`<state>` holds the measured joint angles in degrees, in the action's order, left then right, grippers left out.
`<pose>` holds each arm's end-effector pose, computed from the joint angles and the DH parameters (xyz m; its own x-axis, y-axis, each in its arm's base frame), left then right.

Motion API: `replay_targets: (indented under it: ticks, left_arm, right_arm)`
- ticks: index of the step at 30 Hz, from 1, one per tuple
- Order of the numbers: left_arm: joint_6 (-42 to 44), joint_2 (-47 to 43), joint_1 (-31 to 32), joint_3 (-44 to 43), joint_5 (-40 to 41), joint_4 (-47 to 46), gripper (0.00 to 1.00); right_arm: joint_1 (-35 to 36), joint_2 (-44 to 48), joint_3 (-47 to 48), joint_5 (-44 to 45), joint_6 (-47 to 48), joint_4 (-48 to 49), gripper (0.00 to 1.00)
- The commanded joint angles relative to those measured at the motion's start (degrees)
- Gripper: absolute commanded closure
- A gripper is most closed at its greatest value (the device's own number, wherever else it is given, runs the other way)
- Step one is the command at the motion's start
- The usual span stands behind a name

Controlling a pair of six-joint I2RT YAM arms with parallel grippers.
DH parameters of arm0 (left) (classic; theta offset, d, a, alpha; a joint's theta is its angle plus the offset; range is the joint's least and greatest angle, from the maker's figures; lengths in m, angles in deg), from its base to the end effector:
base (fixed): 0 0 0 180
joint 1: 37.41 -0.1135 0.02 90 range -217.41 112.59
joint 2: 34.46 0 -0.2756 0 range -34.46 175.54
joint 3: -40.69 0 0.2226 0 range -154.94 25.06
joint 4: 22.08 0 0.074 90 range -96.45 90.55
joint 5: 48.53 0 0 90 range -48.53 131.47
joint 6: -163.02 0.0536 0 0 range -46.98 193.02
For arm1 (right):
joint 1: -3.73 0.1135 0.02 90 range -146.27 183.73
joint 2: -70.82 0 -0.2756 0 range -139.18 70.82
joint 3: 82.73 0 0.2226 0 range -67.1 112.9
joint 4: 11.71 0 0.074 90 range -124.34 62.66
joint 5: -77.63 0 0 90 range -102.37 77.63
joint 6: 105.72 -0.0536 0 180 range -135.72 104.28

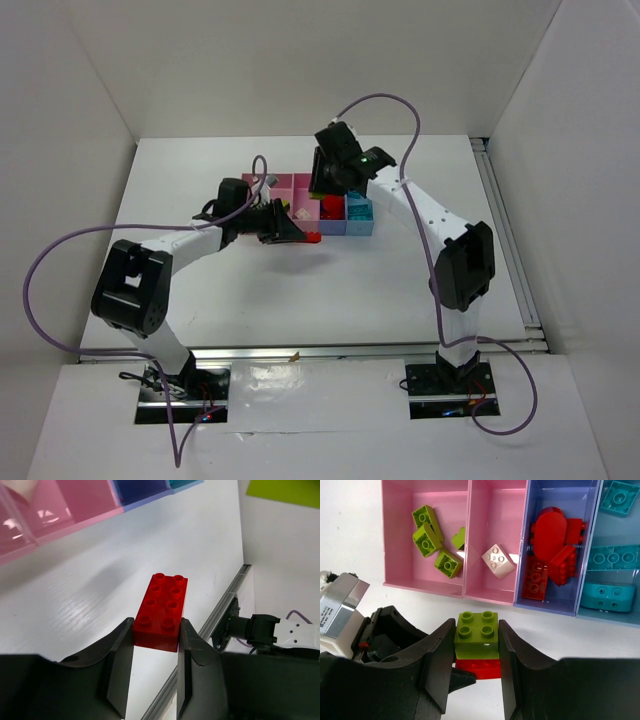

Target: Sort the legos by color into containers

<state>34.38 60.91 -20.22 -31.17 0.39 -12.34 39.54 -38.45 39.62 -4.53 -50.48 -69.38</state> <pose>0.3197 -0.1358 0.2364 -0.8761 -0.2217 -0.4282 0.2570 0.5368 -0.8036 0.3435 0.2388 0.3348 -0.7533 0.1530 -0.6397 -0.0869 0.9409 0.3274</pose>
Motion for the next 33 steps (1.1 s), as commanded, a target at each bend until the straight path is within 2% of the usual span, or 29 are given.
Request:
replay_targets:
  ticks: [1,3,4,5,6,7,10,13,16,20,23,24,26,29,33]
  left_arm:
    - [2.8,-3.0,-2.2,0.9,-0.1,3.2,1.00]
    - [5.5,-6.3,-3.7,0.9,3.9,7.6,1.00]
    - [6.8,-7.7,-4.4,0.9,7.6,11.4,1.00]
    - [7.9,-9.2,-5.0,0.2,11.4,20.7,1.00]
    - [9.4,-13.4,-5.0,1.3,16.8,23.7,1.00]
    - [9.5,-16.2,-5.5,2.6,18.6,25.8,1.00]
    - [8.9,-26.4,-7.0,7.1,22.6,29.9,1.00]
    - [7.7,-32.2,-7.7,7.1,26.7,35.8,1.00]
    - [7.2,-35.9,-8.8,6.5,30.3,38.4,1.00]
    - [7.2,-36.5,-9.4,3.6,32.8,40.9,1.00]
    - [7.2,-36.0,-9.9,2.2,32.2,41.4,1.00]
    - [7.2,-35.4,-9.9,1.4,31.7,41.4,1.00]
    - [7.7,-34.9,-9.9,-0.2,29.7,40.9,1.00]
    - [8.3,-32.6,-9.9,-1.8,26.6,38.2,1.00]
    - [5.9,-24.5,-7.7,-7.0,23.5,34.6,1.00]
  right_arm:
    - [0.0,-1.7,3.5,0.3,1.1,2.1,0.74]
    - [0.0,-3.2,4.8,-0.2,1.7,2.1,0.74]
    - [0.0,-4.3,6.7,-1.7,2.2,2.7,0.74]
    - [0.0,-6.5,8.1,-2.3,2.2,2.7,0.74]
    - [0.0,-7.9,9.5,-2.3,3.0,2.7,0.74]
    - [0.0,-9.2,12.3,-2.9,3.0,2.7,0.74]
    - [0.6,-14.8,16.0,-4.1,3.6,3.8,0.74]
    - [1.2,-20.1,20.9,-6.4,4.1,4.3,0.74]
    - [1.8,-24.2,23.7,-8.4,4.1,6.9,0.74]
    - [2.9,-26.4,25.2,-8.9,4.1,9.0,0.74]
    - [2.9,-28.5,28.3,-9.4,4.1,9.6,0.44]
    - [2.9,-29.1,29.4,-9.4,4.1,9.6,0.30]
    - [2.9,-29.8,31.4,-10.0,4.1,8.4,0.26]
    - [2.3,-24.3,28.4,-7.1,4.6,10.1,0.26]
    - [-1.1,-13.3,17.1,1.5,4.6,11.9,0.30]
